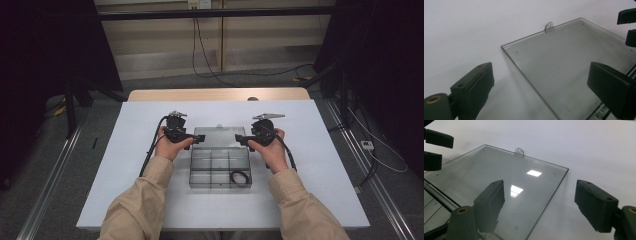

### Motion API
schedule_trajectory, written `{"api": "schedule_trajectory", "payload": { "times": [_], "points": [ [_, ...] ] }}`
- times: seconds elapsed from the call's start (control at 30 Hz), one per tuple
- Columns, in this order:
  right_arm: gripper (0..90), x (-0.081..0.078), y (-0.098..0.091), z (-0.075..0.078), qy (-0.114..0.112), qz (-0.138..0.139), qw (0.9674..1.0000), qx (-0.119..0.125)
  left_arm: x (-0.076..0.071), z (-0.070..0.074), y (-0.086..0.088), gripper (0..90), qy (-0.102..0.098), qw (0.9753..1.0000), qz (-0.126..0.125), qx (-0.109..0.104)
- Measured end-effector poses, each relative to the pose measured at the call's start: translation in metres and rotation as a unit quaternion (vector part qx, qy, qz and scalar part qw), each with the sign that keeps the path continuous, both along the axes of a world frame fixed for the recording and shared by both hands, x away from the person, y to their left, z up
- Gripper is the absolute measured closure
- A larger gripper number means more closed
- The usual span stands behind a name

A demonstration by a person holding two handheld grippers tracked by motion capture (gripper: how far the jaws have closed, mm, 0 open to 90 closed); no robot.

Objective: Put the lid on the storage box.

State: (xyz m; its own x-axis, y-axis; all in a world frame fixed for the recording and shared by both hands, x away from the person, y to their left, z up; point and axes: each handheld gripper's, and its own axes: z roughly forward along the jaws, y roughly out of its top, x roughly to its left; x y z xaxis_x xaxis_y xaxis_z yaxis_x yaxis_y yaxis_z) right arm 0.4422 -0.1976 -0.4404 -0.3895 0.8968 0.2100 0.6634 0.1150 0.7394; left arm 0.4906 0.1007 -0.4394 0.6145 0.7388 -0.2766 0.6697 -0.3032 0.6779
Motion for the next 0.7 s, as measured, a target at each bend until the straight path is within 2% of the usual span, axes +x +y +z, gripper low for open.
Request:
{"api": "schedule_trajectory", "payload": {
  "times": [0.23, 0.4, 0.47, 0.57, 0.63, 0.7],
  "points": [
    [24.6, 0.008, 0.001, -0.008, 0.015, -0.012, 0.9997, 0.015, 0.005, -0.009, -0.004, 7.6, 0.012, 0.9999, 0.008, 0.002],
    [25.3, 0.010, 0.004, -0.015, 0.038, -0.011, 0.9990, 0.024, 0.007, -0.014, -0.009, 8.2, 0.024, 0.9997, 0.009, 0.000],
    [26.0, 0.011, 0.004, -0.016, 0.043, -0.014, 0.9984, 0.035, 0.007, -0.015, -0.010, 9.8, 0.026, 0.9996, 0.005, 0.000],
    [27.4, 0.011, 0.004, -0.017, 0.050, -0.016, 0.9977, 0.043, 0.007, -0.017, -0.012, 10.6, 0.039, 0.9991, 0.009, -0.013],
    [29.1, 0.012, 0.004, -0.018, 0.058, -0.018, 0.9967, 0.054, 0.008, -0.018, -0.013, 11.8, 0.051, 0.9984, 0.004, -0.023],
    [30.1, 0.012, 0.003, -0.020, 0.067, -0.022, 0.9951, 0.070, 0.008, -0.018, -0.015, 12.1, 0.054, 0.9982, 0.006, -0.026]
  ]
}}
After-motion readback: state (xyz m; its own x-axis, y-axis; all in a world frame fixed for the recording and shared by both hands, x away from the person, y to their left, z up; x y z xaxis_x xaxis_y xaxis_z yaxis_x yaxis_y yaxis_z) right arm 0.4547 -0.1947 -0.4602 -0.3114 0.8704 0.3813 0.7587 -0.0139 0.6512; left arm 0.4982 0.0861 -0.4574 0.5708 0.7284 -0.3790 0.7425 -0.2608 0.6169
